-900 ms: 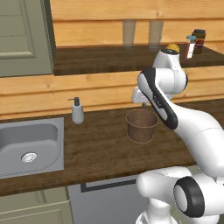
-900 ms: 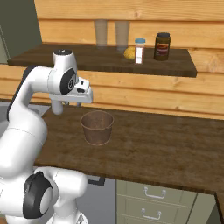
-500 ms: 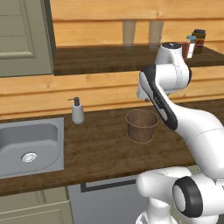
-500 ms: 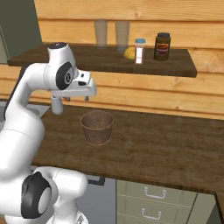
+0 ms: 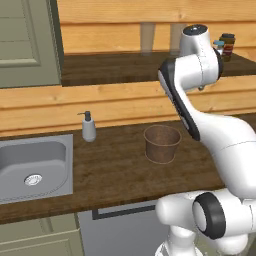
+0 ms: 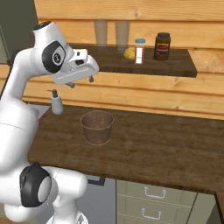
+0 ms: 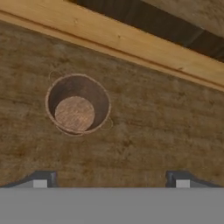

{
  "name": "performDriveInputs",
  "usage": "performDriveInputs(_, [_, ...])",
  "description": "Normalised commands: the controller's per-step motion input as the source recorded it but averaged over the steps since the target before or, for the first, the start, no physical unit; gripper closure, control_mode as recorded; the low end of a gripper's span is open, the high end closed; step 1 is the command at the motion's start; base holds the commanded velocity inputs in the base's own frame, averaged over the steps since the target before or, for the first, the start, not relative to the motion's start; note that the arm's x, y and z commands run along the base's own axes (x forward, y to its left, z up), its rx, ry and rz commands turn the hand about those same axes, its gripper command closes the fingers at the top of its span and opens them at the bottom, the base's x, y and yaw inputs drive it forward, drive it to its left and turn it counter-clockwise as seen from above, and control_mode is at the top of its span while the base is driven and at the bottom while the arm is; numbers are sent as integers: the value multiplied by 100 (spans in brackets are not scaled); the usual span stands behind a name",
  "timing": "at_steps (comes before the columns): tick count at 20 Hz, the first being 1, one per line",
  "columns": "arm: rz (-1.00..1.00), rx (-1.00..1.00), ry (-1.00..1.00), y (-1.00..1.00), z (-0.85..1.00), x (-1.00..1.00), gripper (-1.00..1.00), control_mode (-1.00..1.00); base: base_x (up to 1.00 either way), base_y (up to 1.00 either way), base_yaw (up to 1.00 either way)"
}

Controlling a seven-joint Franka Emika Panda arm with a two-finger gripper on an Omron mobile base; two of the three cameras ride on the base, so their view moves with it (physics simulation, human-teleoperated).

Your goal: Open the cabinet, pick up the bread from the cabinet and place it in the basket. Then move the basket to the dining counter.

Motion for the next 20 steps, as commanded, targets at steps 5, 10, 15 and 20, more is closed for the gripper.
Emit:
performDriveInputs(5, [4, -7, 0, -39, 68, 31, -100, -100, 0, 0, 0])
performDriveInputs(10, [2, -9, -4, -43, 28, 71, -100, -100, 0, 0, 0])
performDriveInputs(15, [9, -4, 0, -33, 22, 64, -100, -100, 0, 0, 0])
performDriveInputs(20, [16, -3, 0, -14, 28, 53, -100, -100, 0, 0, 0])
